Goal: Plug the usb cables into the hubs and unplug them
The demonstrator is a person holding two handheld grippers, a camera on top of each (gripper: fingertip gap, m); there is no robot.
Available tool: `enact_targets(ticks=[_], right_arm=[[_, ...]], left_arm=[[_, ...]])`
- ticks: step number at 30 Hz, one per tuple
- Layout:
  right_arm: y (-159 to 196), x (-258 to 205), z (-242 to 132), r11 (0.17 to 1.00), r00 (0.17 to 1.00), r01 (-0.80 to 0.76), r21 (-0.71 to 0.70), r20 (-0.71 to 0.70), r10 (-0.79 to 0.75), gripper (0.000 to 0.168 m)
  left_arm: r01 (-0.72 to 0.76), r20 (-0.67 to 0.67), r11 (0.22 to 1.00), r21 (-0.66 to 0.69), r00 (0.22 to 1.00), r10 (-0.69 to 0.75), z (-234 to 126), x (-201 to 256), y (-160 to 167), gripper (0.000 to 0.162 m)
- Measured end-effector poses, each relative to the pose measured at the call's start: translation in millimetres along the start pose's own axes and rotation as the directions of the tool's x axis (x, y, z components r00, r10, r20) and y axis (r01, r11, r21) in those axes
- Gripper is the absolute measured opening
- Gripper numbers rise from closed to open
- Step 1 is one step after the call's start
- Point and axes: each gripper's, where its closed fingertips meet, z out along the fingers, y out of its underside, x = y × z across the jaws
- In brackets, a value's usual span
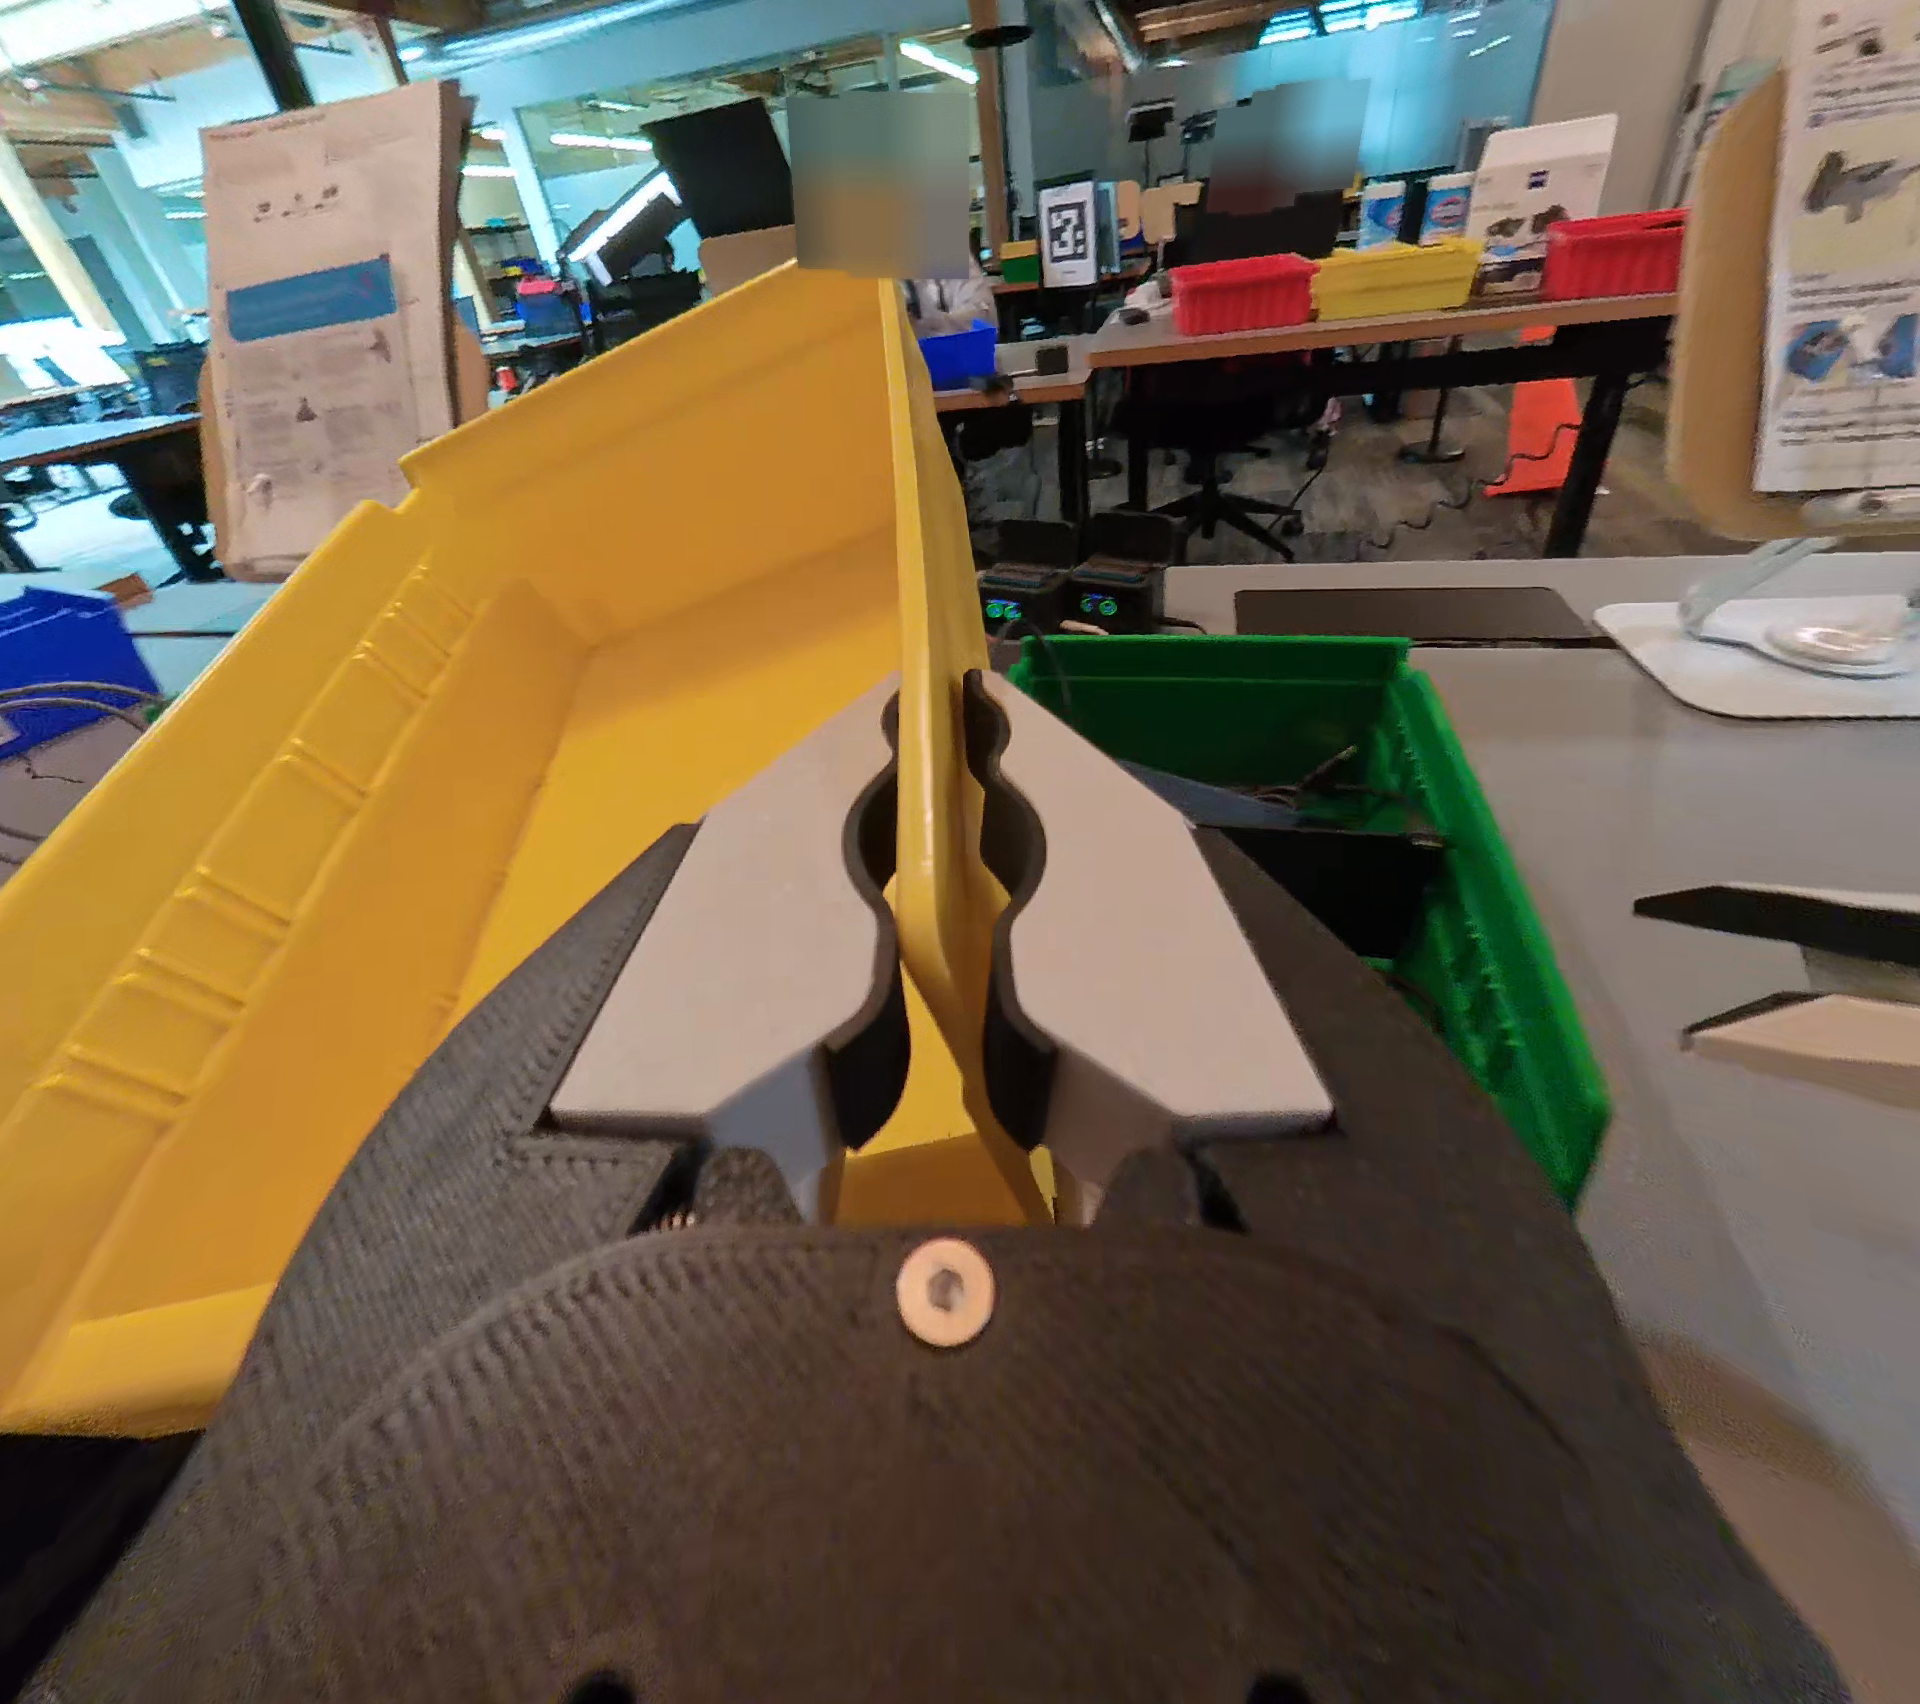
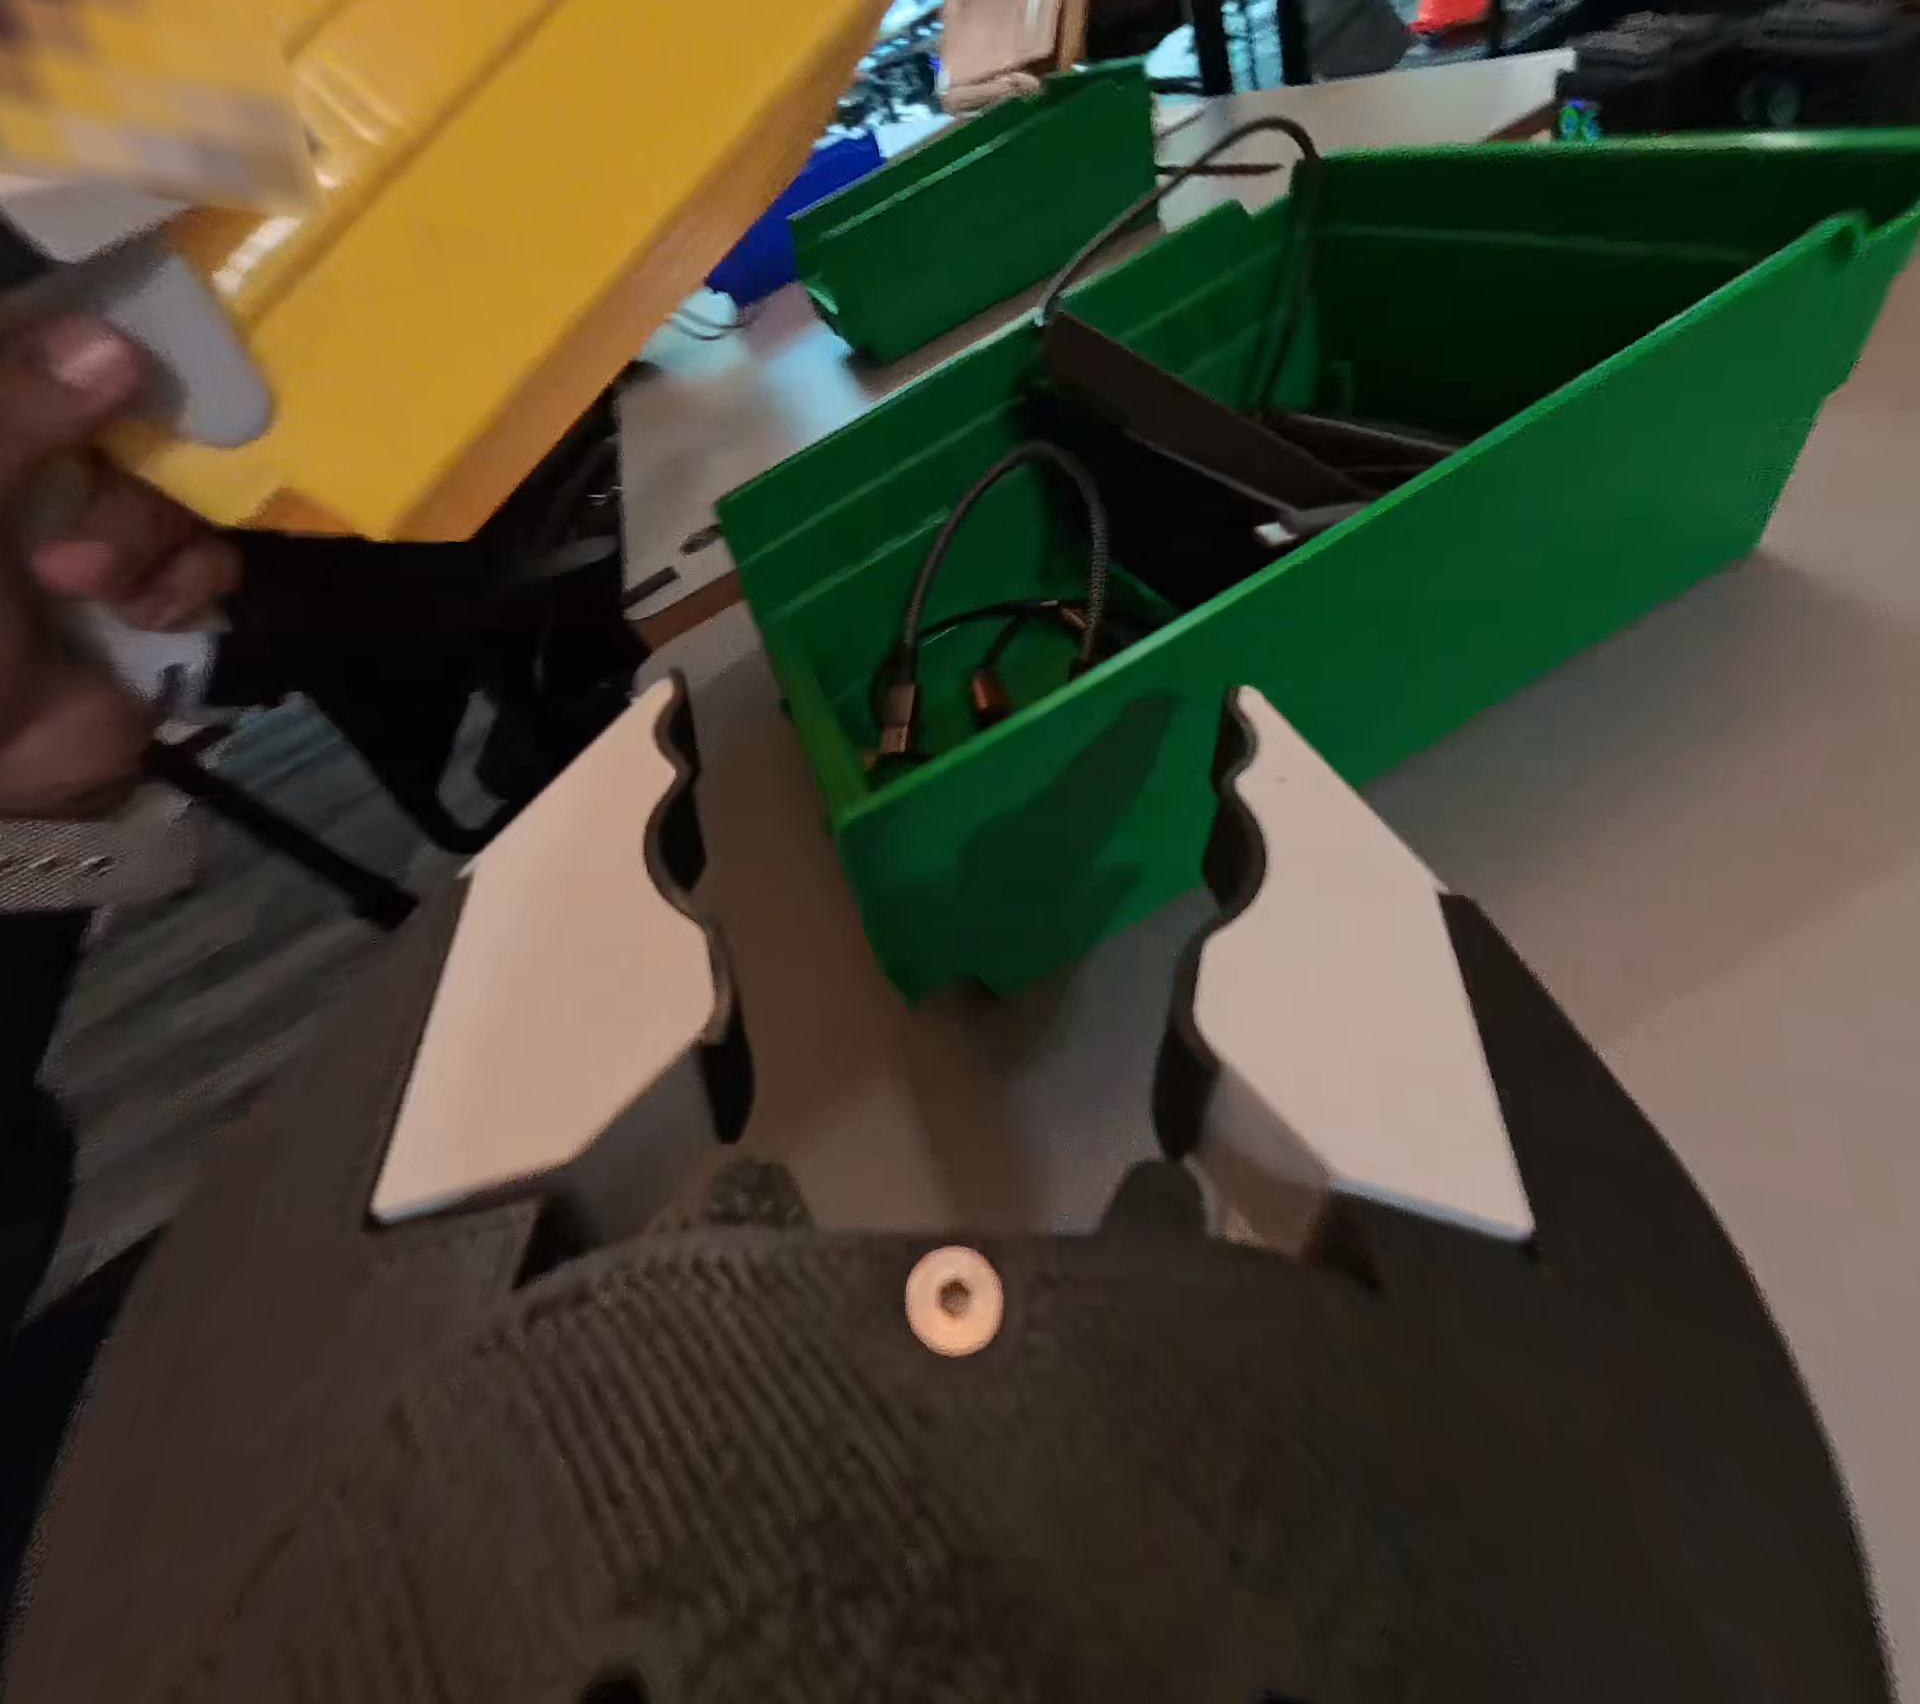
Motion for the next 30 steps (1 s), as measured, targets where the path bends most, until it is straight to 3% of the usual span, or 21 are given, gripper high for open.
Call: enact_targets(ticks=[4, 8, 12, 16, 20, 25, 30], right_arm=[[-14.3, 17.3, -72.9, 0.999, 0.999, 0.024, 0.034, 0.023, -0.025, 0.099], [-0.5, 72.4, -167.3, 0.988, 0.975, 0.134, 0.072, -0.186, -0.119, 0.093], [8.0, 100.7, -233.5, 0.982, 0.966, -0.035, 0.187, -0.247, 0.081, 0.087], [-9.5, 104.3, -270.0, 0.925, 0.953, -0.131, 0.357, -0.213, 0.217, 0.082], [-3.2, 120.8, -300.1, 0.93, 0.903, -0.063, 0.363, -0.377, 0.208, 0.076], [7.7, 132.4, -339.6, 0.904, 0.843, -0.079, 0.421, -0.456, 0.286, 0.075], [23.7, 132.1, -363.9, 0.884, 0.8, -0.107, 0.456, -0.488, 0.348, 0.072]], left_arm=[[-0.032, -0.122, 0.999, 0.032, 0.992, 0.035, -3.9, 48.4, -18.4, 0.002], [-0.05, -0.303, 0.995, 0.086, 0.95, 0.074, -19.1, 128.5, -41.8, 0.002], [-0.084, -0.525, 0.986, 0.144, 0.838, 0.149, -45.1, 230.7, -50.5, 0.002], [-0.185, -0.726, 0.97, 0.156, 0.645, 0.24, -69.4, 324.9, -17.3, 0.002], [-0.206, -0.836, 0.974, 0.098, 0.514, 0.193, -79.8, 384.8, 28.5, 0.002], [-0.261, -0.886, 0.963, 0.068, 0.428, 0.178, -76.2, 422.5, 76.4, 0.002], [-0.253, -0.895, 0.964, 0.079, 0.407, 0.181, -73.5, 446.6, 93.9, 0.004]])
